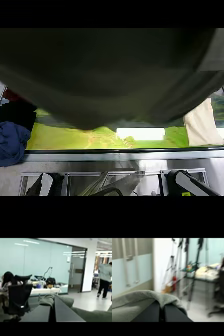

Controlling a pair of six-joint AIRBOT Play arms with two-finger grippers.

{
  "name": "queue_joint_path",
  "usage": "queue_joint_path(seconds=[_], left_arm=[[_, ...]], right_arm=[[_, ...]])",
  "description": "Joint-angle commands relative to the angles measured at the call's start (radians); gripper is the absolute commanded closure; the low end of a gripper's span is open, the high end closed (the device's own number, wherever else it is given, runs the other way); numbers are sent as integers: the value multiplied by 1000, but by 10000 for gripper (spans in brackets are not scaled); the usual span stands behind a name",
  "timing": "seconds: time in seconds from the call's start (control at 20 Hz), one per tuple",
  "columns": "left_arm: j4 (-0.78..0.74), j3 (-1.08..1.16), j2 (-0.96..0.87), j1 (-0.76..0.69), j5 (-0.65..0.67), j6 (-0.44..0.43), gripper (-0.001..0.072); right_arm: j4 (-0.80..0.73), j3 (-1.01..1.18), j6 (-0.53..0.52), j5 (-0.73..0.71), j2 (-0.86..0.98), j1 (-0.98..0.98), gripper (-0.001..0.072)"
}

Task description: Fold the shirts.

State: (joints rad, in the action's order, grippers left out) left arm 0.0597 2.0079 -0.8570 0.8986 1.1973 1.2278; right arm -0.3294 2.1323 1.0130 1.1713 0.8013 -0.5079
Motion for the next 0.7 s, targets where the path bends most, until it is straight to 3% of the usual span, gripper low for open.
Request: queue_joint_path(seconds=[0.0,0.15,0.3,0.4,0.55,0.6,0.65], left_arm=[[-167,-82,-34,-153,69,30,695],[-456,-315,-108,-535,42,28,695],[-840,-559,-249,-889,-149,35,695],[-1020,-646,-384,-1001,-290,118,695],[-1060,-680,-593,-1017,-381,153,695],[-1054,-656,-657,-1003,-384,153,692],[-1049,-620,-707,-986,-367,153,665]], right_arm=[[153,-163,-40,103,50,0,691],[120,-410,-106,114,115,98,691],[-105,-614,-116,17,200,236,691],[-221,-695,-116,-68,303,305,691],[-262,-703,-117,-133,489,349,689],[-262,-697,-125,-165,534,353,631],[-262,-684,-124,-184,569,352,440]])
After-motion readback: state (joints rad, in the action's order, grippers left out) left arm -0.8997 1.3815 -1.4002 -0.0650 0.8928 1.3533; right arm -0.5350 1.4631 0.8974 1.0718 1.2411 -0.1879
